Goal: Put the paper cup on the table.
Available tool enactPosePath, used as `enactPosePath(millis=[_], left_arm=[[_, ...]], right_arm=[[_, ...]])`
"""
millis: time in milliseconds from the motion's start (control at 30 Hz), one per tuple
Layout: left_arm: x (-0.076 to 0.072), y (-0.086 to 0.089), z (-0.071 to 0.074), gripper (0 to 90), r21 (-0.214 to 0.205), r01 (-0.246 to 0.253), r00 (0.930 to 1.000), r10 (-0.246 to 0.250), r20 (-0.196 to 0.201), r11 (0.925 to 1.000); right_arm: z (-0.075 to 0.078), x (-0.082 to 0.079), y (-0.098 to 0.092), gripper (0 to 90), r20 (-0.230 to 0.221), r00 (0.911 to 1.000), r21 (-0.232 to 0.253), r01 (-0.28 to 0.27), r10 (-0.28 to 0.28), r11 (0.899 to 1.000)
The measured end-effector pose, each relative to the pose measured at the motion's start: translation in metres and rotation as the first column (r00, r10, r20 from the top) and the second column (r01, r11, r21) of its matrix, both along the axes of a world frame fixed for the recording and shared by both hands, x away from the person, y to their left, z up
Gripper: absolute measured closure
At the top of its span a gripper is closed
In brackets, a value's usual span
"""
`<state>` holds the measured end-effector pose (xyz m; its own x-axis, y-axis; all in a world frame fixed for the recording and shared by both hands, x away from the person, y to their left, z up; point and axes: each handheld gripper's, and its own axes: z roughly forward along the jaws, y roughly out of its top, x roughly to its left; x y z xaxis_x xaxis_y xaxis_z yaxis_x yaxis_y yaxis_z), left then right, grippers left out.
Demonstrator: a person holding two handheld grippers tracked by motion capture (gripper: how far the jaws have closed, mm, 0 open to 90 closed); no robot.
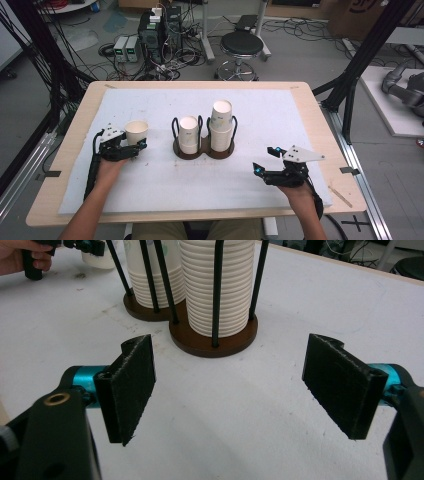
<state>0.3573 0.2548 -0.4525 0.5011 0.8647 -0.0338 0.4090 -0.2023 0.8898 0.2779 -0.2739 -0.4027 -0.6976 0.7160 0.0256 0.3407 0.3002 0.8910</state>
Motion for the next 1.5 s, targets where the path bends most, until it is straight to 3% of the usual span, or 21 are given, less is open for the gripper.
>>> enactPosePath(millis=[333, 600, 700, 733, 767, 900, 1000, 1167, 1233, 1333, 1500], left_arm=[[-0.012, -0.001, 0.006, 32.0, 0.106, 0.001, 0.9973, 0.007, -0.072, 0.9944], [-0.014, 0.003, 0.004, 30.2, 0.065, -0.001, 0.9958, 0.007, -0.091, 0.9979], [-0.017, 0.005, 0.005, 19.6, 0.034, -0.025, 0.9948, 0.028, -0.097, 0.9991], [-0.02, 0.006, 0.006, 18.4, 0.0, -0.018, 0.995, 0.018, -0.098, 0.9998], [-0.023, 0.007, 0.007, 18.4, -0.004, -0.025, 0.995, 0.025, -0.097, 0.9997], [-0.037, 0.014, 0.012, 18.2, -0.04, -0.011, 0.9979, 0.008, -0.064, 0.9991], [-0.049, 0.02, 0.018, 17.8, -0.084, 0.027, 0.9992, -0.029, -0.026, 0.9961], [-0.068, 0.031, 0.029, 16.9, -0.145, 0.017, 0.9977, -0.008, 0.067, 0.9893], [-0.075, 0.035, 0.033, 16.7, -0.169, 0.019, 0.9934, 0.0, 0.115, 0.9854], [-0.082, 0.037, 0.037, 16.7, -0.235, 0.054, 0.986, -0.015, 0.166, 0.9704], [-0.09, 0.031, 0.042, 16.7, -0.256, 0.109, 0.9718, -0.049, 0.231, 0.9606]], right_arm=[[0.0, -0.001, -0.001, 22.0, -0.006, 1.0, 0.002, 0.002, -0.002, 1.0], [0.001, -0.001, -0.001, 22.0, 0.002, 1.0, 0.002, -0.004, 0.004, 1.0], [0.0, -0.001, -0.001, 22.0, -0.009, 1.0, 0.004, -0.002, 0.002, 1.0], [0.0, -0.001, -0.002, 22.0, -0.01, 0.9999, 0.004, -0.002, 0.003, 1.0], [0.0, -0.001, -0.002, 22.0, -0.012, 0.9999, 0.005, -0.002, 0.003, 1.0], [-0.001, -0.001, -0.003, 22.0, -0.012, 0.9999, 0.0, -0.001, 0.001, 1.0], [-0.001, -0.001, -0.004, 22.0, -0.01, 0.9999, -0.006, 0.002, -0.002, 1.0], [-0.001, -0.003, -0.008, 22.0, -0.012, 0.9995, -0.01, 0.028, -0.028, 1.0], [-0.001, -0.003, -0.012, 22.0, -0.005, 0.9992, -0.011, 0.039, -0.039, 0.999], [-0.002, -0.003, -0.017, 22.0, 0.001, 0.9981, -0.017, 0.061, -0.061, 0.998], [-0.004, -0.003, -0.022, 22.0, 0.0, 0.9967, -0.015, 0.081, -0.081, 0.997]])
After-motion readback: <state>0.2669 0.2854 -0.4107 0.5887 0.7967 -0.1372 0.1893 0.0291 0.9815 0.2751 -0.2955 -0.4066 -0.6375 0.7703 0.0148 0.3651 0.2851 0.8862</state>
